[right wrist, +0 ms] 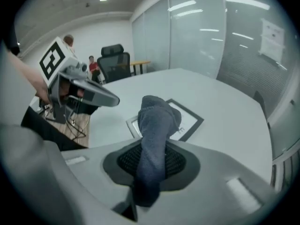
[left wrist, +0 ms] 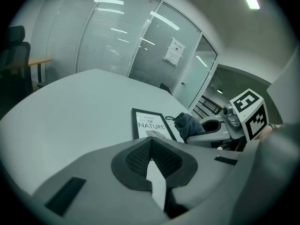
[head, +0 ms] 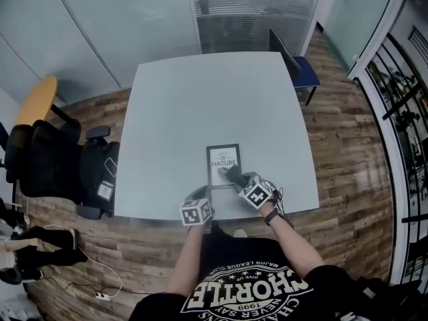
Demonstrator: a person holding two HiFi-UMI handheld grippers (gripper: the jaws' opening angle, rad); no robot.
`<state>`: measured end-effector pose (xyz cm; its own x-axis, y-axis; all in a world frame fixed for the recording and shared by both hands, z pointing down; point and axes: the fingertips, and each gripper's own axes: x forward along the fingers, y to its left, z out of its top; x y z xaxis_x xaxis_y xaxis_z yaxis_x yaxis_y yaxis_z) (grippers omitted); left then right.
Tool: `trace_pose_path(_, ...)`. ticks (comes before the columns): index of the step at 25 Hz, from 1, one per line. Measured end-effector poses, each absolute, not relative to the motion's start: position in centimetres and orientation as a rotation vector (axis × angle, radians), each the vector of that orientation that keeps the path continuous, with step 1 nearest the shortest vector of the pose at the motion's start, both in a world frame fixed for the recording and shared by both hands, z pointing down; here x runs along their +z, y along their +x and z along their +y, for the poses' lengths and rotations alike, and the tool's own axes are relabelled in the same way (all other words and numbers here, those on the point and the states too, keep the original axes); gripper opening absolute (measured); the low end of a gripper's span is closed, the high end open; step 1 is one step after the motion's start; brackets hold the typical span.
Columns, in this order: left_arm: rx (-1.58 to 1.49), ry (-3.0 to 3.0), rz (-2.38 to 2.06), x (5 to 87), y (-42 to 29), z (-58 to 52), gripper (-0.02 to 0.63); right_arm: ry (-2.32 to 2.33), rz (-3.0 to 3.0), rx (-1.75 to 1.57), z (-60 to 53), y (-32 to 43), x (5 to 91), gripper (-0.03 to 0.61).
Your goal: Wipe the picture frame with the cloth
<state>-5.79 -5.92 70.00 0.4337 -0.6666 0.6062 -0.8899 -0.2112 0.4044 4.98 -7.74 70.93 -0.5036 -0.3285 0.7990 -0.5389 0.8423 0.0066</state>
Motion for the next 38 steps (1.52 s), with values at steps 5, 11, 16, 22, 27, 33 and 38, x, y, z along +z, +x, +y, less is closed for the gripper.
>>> trace_pose_path(5,0.305,2.128,-1.420,61.7,-5.2,-7.6,0.006,0.885,-2.409,0.254,-9.6,4.4,62.0,0.078)
trace_pose_path(11,0.189,2.355,-1.627,49.2,-4.9,-7.8,0.006,1.156,-2.642,0.052,-9.5,6.4,49.3,0.078)
trace_pose_path(16,0.106,2.441,-1.747,42.8,-4.3,-6.2,0.006,1.295,-2.690,0.042,-8.4,8.7,44.0,0.077)
trace_pose_path(22,0.074,2.470,-1.792,40.4,-2.1,-4.3,0.006,1.352,-2.694,-0.004,-7.0,10.8,41.9,0.077)
trace_pose_path(27,0.070,2.462,-1.778,40.8,-1.8,-4.2,0.006,1.345,-2.701,-0.005,-7.0,11.2,41.8,0.077)
trace_pose_path(33,0.070,2.478,-1.767,40.4,-0.8,-4.0,0.006,1.357,-2.703,-0.027,-6.8,12.1,41.4,0.076)
trace_pose_path(38,0.065,2.488,-1.756,40.3,0.6,-4.4,0.006,1.382,-2.700,-0.033,-6.9,13.5,41.1,0.077)
